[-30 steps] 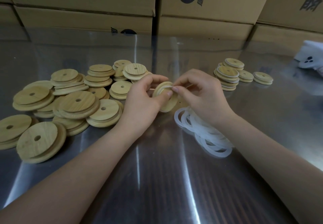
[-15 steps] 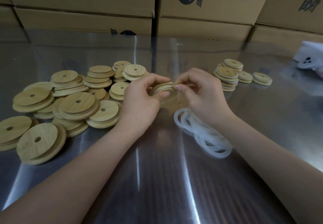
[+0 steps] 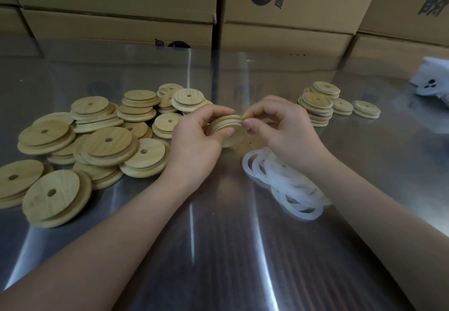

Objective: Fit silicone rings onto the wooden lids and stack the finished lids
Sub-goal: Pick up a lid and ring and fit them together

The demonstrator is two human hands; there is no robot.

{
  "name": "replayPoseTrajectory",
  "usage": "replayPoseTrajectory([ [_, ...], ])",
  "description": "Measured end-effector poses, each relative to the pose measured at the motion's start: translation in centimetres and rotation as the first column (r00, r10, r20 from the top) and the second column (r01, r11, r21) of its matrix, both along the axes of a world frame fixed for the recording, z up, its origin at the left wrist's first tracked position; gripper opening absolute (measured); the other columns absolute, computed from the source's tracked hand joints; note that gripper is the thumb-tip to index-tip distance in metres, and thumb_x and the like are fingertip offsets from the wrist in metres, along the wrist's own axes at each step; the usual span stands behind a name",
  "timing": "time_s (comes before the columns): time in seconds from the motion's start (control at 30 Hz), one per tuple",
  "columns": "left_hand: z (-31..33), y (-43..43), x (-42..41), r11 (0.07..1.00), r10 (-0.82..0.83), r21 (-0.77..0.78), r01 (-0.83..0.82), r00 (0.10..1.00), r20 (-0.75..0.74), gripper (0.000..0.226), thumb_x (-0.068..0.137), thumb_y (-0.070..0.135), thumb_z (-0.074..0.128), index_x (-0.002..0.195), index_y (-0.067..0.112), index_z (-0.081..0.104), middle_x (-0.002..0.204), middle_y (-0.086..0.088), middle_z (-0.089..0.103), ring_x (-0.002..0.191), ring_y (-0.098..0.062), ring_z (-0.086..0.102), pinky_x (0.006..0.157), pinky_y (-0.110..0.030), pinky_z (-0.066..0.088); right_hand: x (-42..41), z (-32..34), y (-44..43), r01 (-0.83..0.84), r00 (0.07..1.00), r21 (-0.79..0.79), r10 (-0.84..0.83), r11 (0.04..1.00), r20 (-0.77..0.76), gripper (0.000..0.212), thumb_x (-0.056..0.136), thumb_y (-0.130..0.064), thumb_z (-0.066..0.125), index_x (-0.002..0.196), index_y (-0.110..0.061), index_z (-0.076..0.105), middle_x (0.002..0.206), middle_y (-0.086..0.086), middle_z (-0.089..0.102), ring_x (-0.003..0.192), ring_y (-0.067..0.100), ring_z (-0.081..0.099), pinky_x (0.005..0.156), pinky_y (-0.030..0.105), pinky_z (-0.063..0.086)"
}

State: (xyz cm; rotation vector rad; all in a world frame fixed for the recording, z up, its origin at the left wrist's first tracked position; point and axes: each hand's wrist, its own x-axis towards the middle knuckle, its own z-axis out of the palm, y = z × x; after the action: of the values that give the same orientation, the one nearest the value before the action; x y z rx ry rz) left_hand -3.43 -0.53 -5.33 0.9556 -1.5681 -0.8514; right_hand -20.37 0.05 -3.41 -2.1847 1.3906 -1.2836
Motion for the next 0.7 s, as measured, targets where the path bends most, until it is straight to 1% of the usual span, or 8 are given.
replayPoseTrajectory([
  [0.07, -0.07, -0.04, 0.04, 1.0, -0.015, 0.019, 0.015, 0.999, -0.032, 0.031, 0.083, 0.0, 0.072, 0.096, 0.028, 0.068, 0.096, 0.006, 0.072, 0.096, -0.011, 0.068, 0.092, -0.038, 0.055, -0.08, 0.14, -0.04, -0.007, 0.997, 0.067, 0.002, 0.998, 0.075, 0.011, 0.088, -0.003, 0.068, 0.086, -0.014, 0.072, 0.088, 0.0, 0.063, 0.086, 0.023, 0.067, 0.082, 0.044, 0.057],
  [0.1, -0.11, -0.04, 0.02, 0.999, -0.021, 0.027, 0.022, 0.999, -0.047, 0.031, 0.083, 0.0, 0.072, 0.096, 0.027, 0.068, 0.096, 0.005, 0.072, 0.096, -0.011, 0.069, 0.092, -0.038, 0.055, -0.13, 0.21, -0.06, -0.01, 0.995, 0.089, 0.001, 0.996, 0.103, 0.012, 0.088, -0.002, 0.068, 0.086, -0.014, 0.071, 0.089, 0.001, 0.064, 0.087, 0.024, 0.068, 0.082, 0.046, 0.057],
  [0.2, -0.25, -0.08, 0.04, 0.998, -0.031, 0.045, 0.034, 0.996, -0.079, 0.032, 0.083, -0.001, 0.071, 0.095, 0.028, 0.069, 0.095, 0.004, 0.073, 0.095, -0.011, 0.069, 0.091, -0.04, 0.057, -0.33, 0.43, -0.08, -0.022, 0.988, 0.153, -0.002, 0.988, 0.152, 0.014, 0.087, -0.002, 0.068, 0.085, -0.016, 0.071, 0.092, 0.007, 0.068, 0.086, 0.023, 0.07, 0.083, 0.045, 0.058],
  [0.33, -0.38, -0.14, 0.13, 0.997, -0.04, 0.057, 0.045, 0.995, -0.086, 0.033, 0.083, -0.001, 0.072, 0.095, 0.029, 0.069, 0.096, 0.005, 0.074, 0.096, -0.012, 0.07, 0.091, -0.042, 0.057, -0.43, 0.5, -0.05, -0.042, 0.979, 0.239, -0.008, 0.97, 0.203, 0.011, 0.087, -0.002, 0.07, 0.084, -0.012, 0.069, 0.086, 0.014, 0.072, 0.081, 0.025, 0.072, 0.081, 0.04, 0.06],
  [0.4, -0.42, -0.12, 0.1, 0.998, -0.04, 0.052, 0.044, 0.997, -0.073, 0.032, 0.083, 0.0, 0.072, 0.096, 0.029, 0.069, 0.095, 0.006, 0.074, 0.095, -0.011, 0.07, 0.09, -0.041, 0.057, -0.36, 0.47, -0.08, -0.044, 0.978, 0.251, -0.01, 0.967, 0.209, 0.014, 0.087, -0.001, 0.069, 0.081, -0.014, 0.067, 0.085, 0.016, 0.072, 0.082, 0.027, 0.071, 0.081, 0.041, 0.06],
  [0.53, -0.27, -0.06, 0.05, 0.999, -0.037, 0.037, 0.039, 0.998, -0.045, 0.031, 0.083, 0.002, 0.072, 0.095, 0.031, 0.068, 0.095, 0.007, 0.073, 0.095, -0.009, 0.069, 0.09, -0.039, 0.057, -0.17, 0.37, -0.15, -0.02, 0.986, 0.249, -0.022, 0.968, 0.166, 0.021, 0.089, -0.001, 0.066, 0.078, -0.018, 0.063, 0.088, 0.017, 0.07, 0.087, 0.032, 0.069, 0.085, 0.049, 0.056],
  [0.6, -0.09, -0.02, 0.01, 0.999, -0.032, 0.019, 0.033, 0.999, -0.026, 0.032, 0.083, 0.002, 0.072, 0.094, 0.032, 0.067, 0.095, 0.007, 0.072, 0.095, -0.009, 0.069, 0.09, -0.036, 0.057, -0.09, 0.37, -0.12, 0.002, 0.991, 0.233, -0.034, 0.972, 0.132, 0.023, 0.09, -0.002, 0.065, 0.077, -0.021, 0.062, 0.091, 0.015, 0.068, 0.088, 0.03, 0.068, 0.085, 0.049, 0.056],
  [0.7, 0.11, 0.09, -0.06, 1.0, -0.028, 0.01, 0.028, 0.999, -0.021, 0.033, 0.083, 0.002, 0.072, 0.093, 0.032, 0.066, 0.095, 0.008, 0.072, 0.095, -0.009, 0.068, 0.09, -0.035, 0.056, -0.01, 0.33, -0.09, 0.019, 0.99, 0.221, -0.05, 0.975, 0.135, 0.025, 0.09, -0.003, 0.065, 0.076, -0.023, 0.061, 0.092, 0.014, 0.067, 0.09, 0.03, 0.067, 0.085, 0.05, 0.055],
])
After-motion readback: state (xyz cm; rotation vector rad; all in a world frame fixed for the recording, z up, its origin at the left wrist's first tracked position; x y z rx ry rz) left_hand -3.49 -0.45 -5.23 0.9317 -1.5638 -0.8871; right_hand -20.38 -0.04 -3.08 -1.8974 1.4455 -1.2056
